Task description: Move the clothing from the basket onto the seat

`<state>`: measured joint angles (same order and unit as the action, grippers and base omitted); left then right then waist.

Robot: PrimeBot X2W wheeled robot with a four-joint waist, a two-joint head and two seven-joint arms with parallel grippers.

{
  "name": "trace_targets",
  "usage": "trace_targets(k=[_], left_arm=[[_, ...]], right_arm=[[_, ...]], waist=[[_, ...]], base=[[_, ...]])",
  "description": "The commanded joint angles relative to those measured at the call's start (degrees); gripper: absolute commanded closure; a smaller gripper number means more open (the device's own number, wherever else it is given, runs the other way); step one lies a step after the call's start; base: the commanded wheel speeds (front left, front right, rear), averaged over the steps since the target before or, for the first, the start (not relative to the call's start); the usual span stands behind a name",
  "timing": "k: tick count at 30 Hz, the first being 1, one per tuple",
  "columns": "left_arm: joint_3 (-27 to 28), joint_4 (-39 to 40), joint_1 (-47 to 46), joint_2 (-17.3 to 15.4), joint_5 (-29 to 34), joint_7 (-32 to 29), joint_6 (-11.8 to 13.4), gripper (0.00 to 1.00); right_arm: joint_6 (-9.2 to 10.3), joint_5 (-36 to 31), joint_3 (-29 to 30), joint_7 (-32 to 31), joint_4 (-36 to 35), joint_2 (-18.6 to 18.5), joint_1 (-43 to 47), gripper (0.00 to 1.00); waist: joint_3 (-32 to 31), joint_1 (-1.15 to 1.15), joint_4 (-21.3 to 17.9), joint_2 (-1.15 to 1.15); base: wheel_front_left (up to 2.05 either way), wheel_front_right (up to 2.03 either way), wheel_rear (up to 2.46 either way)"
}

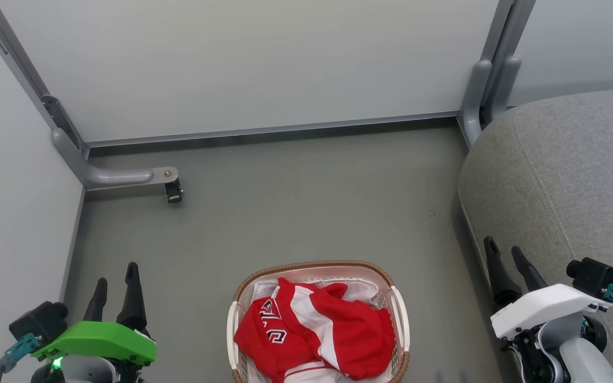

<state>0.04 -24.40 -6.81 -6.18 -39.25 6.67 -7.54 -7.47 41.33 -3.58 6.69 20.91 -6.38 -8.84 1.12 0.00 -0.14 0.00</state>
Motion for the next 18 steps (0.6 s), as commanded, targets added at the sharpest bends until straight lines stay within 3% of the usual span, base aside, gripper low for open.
trace_targets(k=[1,18], left_arm=[[0.2,0.2,-1.4,-0.2,1.9,0.7,0.0,0.0],[-0.4,-1.6,-1.6,-0.1,13.3,3.2,0.1,0.0]], right_arm=[[-0.02,-2.1,-0.1,0.7,-0.4,-0.4,-0.3,0.0],[-0.02,-14.0,-1.4,3.2,1.0,0.0,-0.8,0.0]], waist=[[0.0,0.0,-0.1,0.0],[0.4,0.0,-0.3,0.0]], base=[[0.0,0.0,0.0],[0.0,0.0,0.0]])
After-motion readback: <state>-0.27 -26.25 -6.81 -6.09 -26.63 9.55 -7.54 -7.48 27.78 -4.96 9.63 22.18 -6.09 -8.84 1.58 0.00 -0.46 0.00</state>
